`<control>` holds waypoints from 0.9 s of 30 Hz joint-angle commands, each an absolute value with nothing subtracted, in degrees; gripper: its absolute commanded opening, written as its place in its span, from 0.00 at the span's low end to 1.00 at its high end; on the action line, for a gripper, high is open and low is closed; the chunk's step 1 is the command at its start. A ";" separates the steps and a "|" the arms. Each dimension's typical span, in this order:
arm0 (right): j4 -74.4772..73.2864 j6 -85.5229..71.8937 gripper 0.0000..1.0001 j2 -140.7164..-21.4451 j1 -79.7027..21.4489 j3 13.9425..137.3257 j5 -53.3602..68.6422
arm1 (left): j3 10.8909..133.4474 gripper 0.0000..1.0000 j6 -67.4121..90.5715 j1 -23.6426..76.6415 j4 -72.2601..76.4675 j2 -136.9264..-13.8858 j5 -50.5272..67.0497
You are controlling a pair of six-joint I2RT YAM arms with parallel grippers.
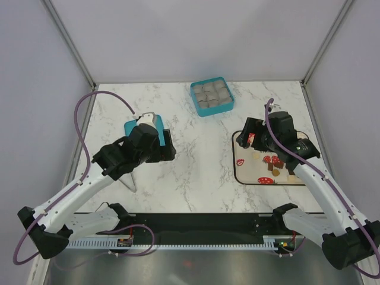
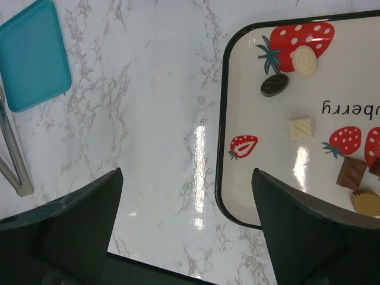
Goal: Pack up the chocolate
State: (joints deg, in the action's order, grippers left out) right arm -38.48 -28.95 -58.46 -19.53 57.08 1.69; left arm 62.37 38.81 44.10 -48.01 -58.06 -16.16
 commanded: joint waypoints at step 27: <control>-33.93 -28.13 0.94 -59.50 -19.42 53.61 5.45 | 40.61 0.74 47.55 8.00 -38.76 -73.91 -9.76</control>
State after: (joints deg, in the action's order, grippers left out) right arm -36.40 -28.71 -59.75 -19.53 53.76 4.73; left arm 41.36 45.21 8.64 -43.31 -72.97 -10.37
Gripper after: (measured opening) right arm 0.944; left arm 0.751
